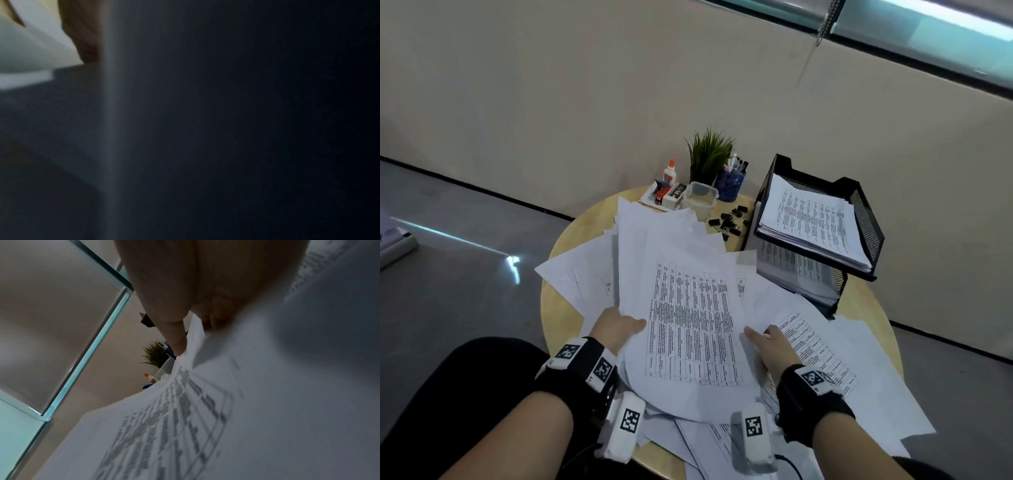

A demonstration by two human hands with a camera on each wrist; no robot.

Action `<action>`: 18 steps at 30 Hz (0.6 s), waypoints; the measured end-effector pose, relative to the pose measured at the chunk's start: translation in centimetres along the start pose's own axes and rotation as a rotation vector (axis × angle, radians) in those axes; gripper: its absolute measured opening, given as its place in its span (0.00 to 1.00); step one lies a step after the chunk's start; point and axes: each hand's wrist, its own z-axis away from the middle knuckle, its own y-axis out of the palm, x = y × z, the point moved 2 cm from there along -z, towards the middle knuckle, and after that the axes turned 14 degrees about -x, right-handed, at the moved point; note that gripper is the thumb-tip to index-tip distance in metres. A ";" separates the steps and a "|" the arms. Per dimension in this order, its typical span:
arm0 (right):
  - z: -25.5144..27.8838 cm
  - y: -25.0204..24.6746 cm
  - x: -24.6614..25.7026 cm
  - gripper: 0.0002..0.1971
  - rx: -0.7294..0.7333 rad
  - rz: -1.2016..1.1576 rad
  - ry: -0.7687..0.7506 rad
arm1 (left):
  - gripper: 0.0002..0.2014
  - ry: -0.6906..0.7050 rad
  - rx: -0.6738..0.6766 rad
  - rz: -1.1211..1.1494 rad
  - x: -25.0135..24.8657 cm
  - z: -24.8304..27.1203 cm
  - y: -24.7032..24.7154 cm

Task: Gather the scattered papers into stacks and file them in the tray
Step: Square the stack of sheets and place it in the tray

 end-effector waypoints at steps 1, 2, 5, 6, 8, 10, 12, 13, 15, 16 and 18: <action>-0.1 -0.4 -0.2 0.29 -0.010 -0.015 0.024 | 0.09 0.022 -0.010 0.021 -0.3 0.0 -0.3; -0.2 -0.7 -0.5 0.25 -0.014 -0.041 0.037 | 0.09 0.043 -0.033 0.030 -0.7 0.0 -0.8; -0.5 -2.0 -1.4 0.16 -0.041 0.041 0.005 | 0.11 0.086 -0.078 0.064 -1.6 0.3 -1.7; -0.4 -2.3 -1.7 0.15 -0.041 0.095 -0.007 | 0.12 0.096 -0.096 0.077 -1.9 0.5 -2.0; -0.1 -3.1 -2.0 0.14 -0.048 0.223 -0.022 | 0.11 0.114 -0.135 0.110 -2.3 0.6 -2.6; 0.4 -4.0 -2.2 0.17 -0.051 0.333 0.008 | 0.08 0.127 -0.198 0.137 -2.8 0.7 -3.5; 0.6 -4.9 -2.5 0.24 -0.072 0.451 0.048 | 0.10 0.143 -0.278 0.190 -3.2 0.5 -4.6; 0.7 -5.4 -2.6 0.26 -0.096 0.554 0.059 | 0.11 0.141 -0.316 0.211 -3.4 0.4 -5.1; 0.7 -6.5 -3.0 0.34 -0.163 0.692 0.122 | 0.11 0.121 -0.374 0.259 -3.6 0.3 -6.0; 0.8 -7.0 -3.3 0.41 -0.189 0.700 0.172 | 0.12 0.112 -0.393 0.279 -3.8 0.5 -6.2; 0.9 -7.7 -4.1 0.55 -0.235 0.645 0.274 | 0.15 0.120 -0.443 0.302 -4.3 1.0 -6.5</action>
